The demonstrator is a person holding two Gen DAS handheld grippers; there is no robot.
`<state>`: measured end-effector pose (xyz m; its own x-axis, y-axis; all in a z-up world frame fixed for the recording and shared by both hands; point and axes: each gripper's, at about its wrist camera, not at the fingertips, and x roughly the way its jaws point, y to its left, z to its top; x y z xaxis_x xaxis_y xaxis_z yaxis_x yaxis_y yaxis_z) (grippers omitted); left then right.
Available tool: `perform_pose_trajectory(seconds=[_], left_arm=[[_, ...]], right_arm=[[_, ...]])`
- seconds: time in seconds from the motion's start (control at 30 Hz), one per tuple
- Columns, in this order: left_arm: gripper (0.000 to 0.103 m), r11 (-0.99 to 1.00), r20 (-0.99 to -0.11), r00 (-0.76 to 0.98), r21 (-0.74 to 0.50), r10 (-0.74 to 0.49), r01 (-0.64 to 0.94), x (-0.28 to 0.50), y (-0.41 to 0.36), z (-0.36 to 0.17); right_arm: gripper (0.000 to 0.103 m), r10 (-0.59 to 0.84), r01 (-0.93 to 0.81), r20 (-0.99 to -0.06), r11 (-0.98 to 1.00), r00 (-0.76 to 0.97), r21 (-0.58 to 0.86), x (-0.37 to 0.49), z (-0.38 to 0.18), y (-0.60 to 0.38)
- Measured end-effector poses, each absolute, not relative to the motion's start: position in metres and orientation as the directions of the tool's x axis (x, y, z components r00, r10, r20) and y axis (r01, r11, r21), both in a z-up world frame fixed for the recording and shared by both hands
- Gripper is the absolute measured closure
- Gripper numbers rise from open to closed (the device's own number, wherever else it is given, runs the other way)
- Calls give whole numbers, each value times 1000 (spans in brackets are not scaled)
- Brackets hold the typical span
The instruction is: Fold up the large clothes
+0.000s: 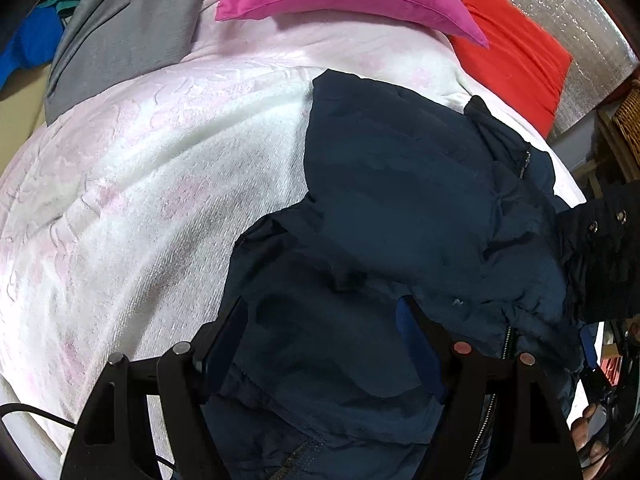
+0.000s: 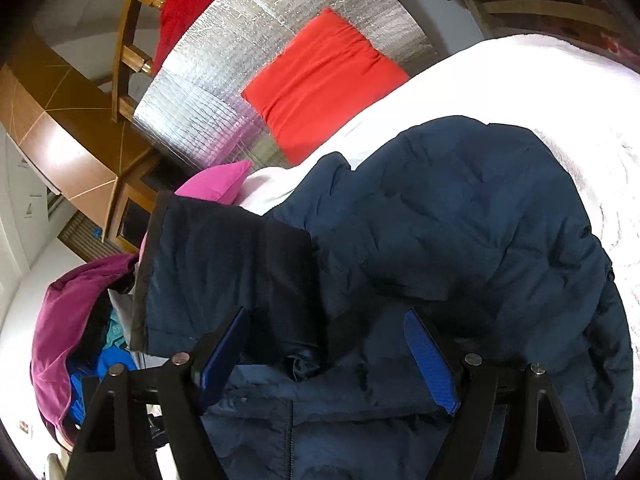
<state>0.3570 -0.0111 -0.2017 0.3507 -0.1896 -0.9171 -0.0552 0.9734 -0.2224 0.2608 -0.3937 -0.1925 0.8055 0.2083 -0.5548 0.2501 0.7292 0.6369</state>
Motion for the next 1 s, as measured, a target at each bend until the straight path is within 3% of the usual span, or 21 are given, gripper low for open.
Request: perform_pose_trajectory(seconds=[0.67,0.8,0.9,1.0], left_arm=[[26,960,-912,338,-270,-232,-70,359,-5,-205],[26,956,-914,329,-280,-239,-83,363,-3,-210],[26,943,-899,341,-322,-276,-87,365,1,-210],[26,905,-856,371,-417,-359,-88,368,8,-207]], right_arm=[[16,198,60,-609,925,768,376,253,-170,-342],[16,185,111,-579,892,794,438,257,-171,-361],[16,241,150,-536,797,809,585,261,-182,-393],[23,297,185,-484,666,823,722,263,-199,-421]])
